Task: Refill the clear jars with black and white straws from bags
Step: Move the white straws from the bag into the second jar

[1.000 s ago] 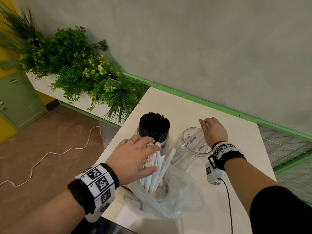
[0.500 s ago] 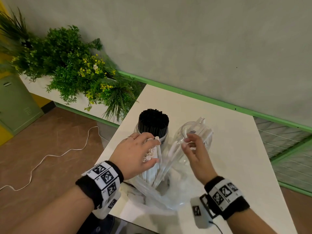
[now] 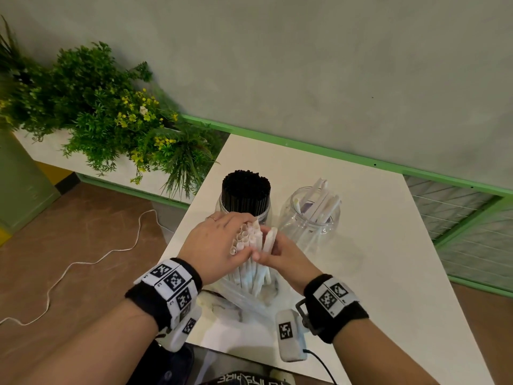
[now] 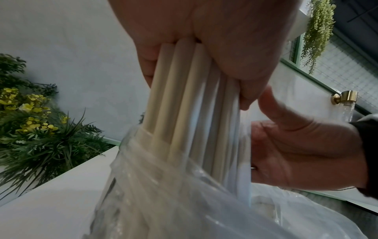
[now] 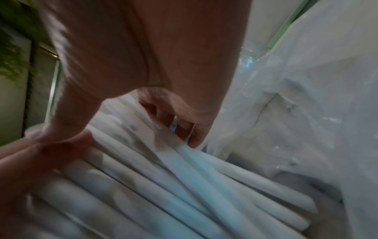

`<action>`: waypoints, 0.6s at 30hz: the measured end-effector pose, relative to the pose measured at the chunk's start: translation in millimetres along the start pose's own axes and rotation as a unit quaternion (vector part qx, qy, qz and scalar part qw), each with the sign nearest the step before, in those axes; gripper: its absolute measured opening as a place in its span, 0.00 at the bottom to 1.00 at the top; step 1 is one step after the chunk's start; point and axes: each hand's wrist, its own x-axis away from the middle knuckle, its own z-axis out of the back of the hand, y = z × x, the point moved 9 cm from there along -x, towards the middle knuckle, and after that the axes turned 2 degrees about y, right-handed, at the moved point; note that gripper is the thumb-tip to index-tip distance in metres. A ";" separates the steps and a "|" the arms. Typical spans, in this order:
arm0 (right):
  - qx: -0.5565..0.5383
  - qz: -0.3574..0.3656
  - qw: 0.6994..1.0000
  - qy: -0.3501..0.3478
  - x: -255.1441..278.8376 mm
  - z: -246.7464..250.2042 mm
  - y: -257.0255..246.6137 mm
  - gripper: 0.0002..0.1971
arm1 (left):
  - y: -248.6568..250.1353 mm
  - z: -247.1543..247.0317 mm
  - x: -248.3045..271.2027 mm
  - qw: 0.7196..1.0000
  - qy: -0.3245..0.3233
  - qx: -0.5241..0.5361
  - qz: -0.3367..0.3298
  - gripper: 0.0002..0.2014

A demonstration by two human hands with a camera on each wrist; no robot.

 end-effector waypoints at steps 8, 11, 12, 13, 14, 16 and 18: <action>0.205 0.036 0.974 0.089 -1.0 14.5 9.2 0.23 | 2.4 -4.1 0.3 1.000 -0.007 -0.023 -0.008 0.28; 0.203 0.045 0.971 0.115 -0.1 18.6 8.4 0.23 | 3.0 -5.2 -1.0 0.999 -0.005 -0.029 -0.017 0.27; 0.201 0.047 0.971 0.122 0.4 19.8 7.6 0.22 | 3.0 -4.9 -1.3 0.999 -0.003 -0.030 -0.017 0.27; 0.196 0.048 0.971 0.128 1.3 21.1 6.3 0.21 | 2.9 -4.2 -1.2 0.999 0.001 -0.030 -0.017 0.27; 0.186 0.047 0.972 0.133 2.2 22.3 6.0 0.19 | 2.9 -3.3 -1.1 0.999 0.006 -0.032 -0.018 0.27; 0.163 0.044 0.976 0.134 4.0 22.8 5.4 0.16 | 2.9 -2.6 -1.2 0.999 0.015 -0.036 -0.022 0.25; 0.149 0.041 0.979 0.134 4.5 23.0 7.1 0.14 | 3.0 -3.0 -2.5 0.999 0.012 -0.037 -0.024 0.22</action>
